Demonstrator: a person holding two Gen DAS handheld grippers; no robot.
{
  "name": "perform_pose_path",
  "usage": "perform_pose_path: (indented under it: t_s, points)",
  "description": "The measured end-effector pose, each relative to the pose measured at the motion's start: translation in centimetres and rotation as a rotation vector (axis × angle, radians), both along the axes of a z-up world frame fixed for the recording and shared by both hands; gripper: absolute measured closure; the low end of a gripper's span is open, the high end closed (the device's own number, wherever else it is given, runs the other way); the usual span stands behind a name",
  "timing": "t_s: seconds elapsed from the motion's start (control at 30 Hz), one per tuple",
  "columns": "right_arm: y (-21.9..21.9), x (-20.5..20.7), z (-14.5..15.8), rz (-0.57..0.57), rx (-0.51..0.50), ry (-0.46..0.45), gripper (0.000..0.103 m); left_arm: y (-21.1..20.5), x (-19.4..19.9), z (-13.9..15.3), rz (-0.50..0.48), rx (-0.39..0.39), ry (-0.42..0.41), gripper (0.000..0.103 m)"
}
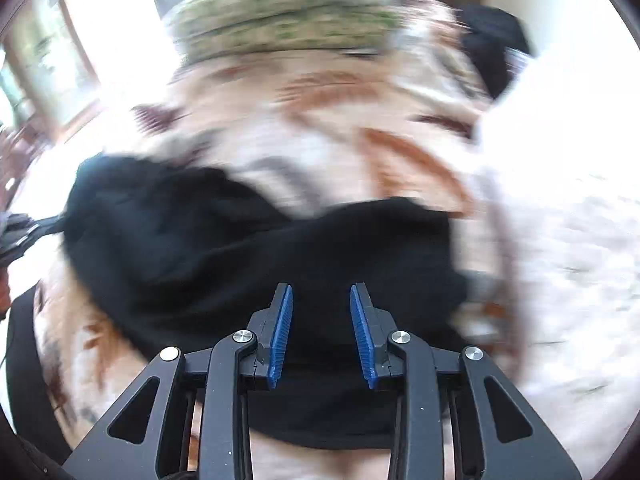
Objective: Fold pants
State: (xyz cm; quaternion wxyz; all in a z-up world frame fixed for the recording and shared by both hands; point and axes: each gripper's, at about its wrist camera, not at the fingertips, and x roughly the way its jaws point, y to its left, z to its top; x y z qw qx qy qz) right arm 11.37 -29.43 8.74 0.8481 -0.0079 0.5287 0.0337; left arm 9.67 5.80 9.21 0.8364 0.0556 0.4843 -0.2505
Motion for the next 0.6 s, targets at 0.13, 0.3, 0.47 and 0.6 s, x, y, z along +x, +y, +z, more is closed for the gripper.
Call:
perform_pose_path:
  t_s: [0.13,0.3,0.47,0.6]
  points:
    - [-4.1,0.9,0.3,-0.088,-0.013,0.006,0.073,-3.7,0.4,-0.2,-0.070,-0.008,0.007,0.085]
    - [-6.3,2.2,-1.4,-0.153,-0.013,0.071,0.064,-6.7,1.2,-2.4,-0.095,0.013,0.050,0.084]
    - [-7.1,1.4,-4.5,-0.175,-0.043,0.132,0.050,-8.0,1.1,-4.0,-0.097,0.003,0.085,0.084]
    - [-7.6,1.9,-5.4,-0.227,-0.019,0.091,0.039,-10.1,-0.3,-3.0,-0.173,-0.043,0.044,0.084]
